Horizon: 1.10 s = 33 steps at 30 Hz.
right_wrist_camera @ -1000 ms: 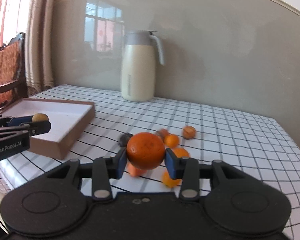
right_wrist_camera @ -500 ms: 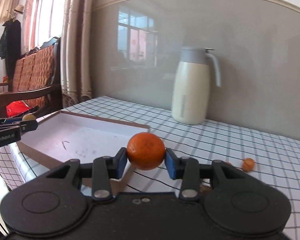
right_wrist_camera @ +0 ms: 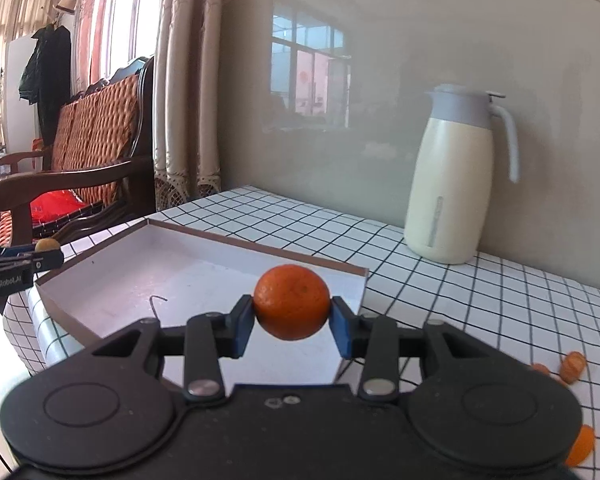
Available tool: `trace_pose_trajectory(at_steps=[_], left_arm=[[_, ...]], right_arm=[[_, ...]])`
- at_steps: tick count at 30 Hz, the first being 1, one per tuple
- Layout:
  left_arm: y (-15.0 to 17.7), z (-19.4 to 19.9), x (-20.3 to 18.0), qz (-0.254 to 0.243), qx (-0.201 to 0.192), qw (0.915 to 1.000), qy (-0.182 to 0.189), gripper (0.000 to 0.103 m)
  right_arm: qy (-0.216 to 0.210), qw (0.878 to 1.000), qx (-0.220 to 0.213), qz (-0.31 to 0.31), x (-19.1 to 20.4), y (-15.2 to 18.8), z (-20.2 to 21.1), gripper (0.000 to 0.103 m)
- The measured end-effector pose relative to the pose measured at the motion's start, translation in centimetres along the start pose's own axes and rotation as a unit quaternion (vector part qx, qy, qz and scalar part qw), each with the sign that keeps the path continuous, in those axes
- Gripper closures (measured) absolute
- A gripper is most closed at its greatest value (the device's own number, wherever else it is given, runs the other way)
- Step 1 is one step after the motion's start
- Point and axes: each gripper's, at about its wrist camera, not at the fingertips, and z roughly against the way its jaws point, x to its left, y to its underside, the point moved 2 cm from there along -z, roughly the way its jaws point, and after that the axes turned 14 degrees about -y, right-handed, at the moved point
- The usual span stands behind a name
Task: Organize fruits
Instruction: 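Carry both fruits over the white box lid and open both grippers to drop them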
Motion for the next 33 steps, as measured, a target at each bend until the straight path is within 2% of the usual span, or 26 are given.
trace_pose_trajectory(at_steps=[5,6,7,8,9,10,11,12,21,28,33], left_arm=[[0.1,-0.9,0.1,0.005,0.005,0.9999,-0.008,0.077],[0.2,-1.0,0.2,0.010,0.001,0.9999,-0.010,0.077],[0.3,-1.0,0.1,0.010,0.000,0.9999,-0.010,0.075],[0.5,-0.9,0.0,0.006,0.001,1.0000,-0.007,0.048],[0.6,-0.5,-0.1,0.003,-0.005,0.9999,-0.008,0.000],[0.7,0.0,-0.2,0.005,-0.023,0.9995,-0.021,0.001],[0.6,0.5,-0.2,0.008,-0.045,0.9986,-0.027,0.000],[0.5,0.6,-0.3,0.008,-0.051,0.9985,-0.019,0.000],[0.4,0.5,-0.5,0.014,-0.044,0.9987,-0.022,0.000],[0.4,1.4,-0.6,0.006,-0.053,0.9982,-0.027,0.000],[0.1,2.7,-0.8,0.004,-0.069,0.9972,-0.029,0.000]], right_arm=[[-0.013,1.000,0.004,-0.009,-0.3,-0.2,-2.2,0.069],[-0.016,1.000,0.001,-0.007,-0.4,-0.2,-2.6,0.055],[-0.003,1.000,0.000,-0.001,-0.5,-0.2,-3.0,0.013],[0.025,1.000,-0.012,0.003,-0.6,-0.1,-3.1,0.008],[0.045,0.998,-0.036,0.004,-0.8,0.0,-2.8,0.005],[0.035,0.998,-0.056,-0.007,-1.3,0.2,-2.8,0.006],[0.035,0.998,-0.056,-0.007,-1.3,0.2,-2.8,0.006],[0.031,0.998,-0.053,-0.016,-1.5,0.3,-2.9,0.006],[0.019,0.998,-0.053,-0.012,-1.0,1.0,-2.9,0.006],[0.027,0.997,-0.066,0.006,-0.4,0.1,-1.6,0.006],[0.019,0.999,-0.043,0.006,-0.2,0.2,-1.3,0.006]])
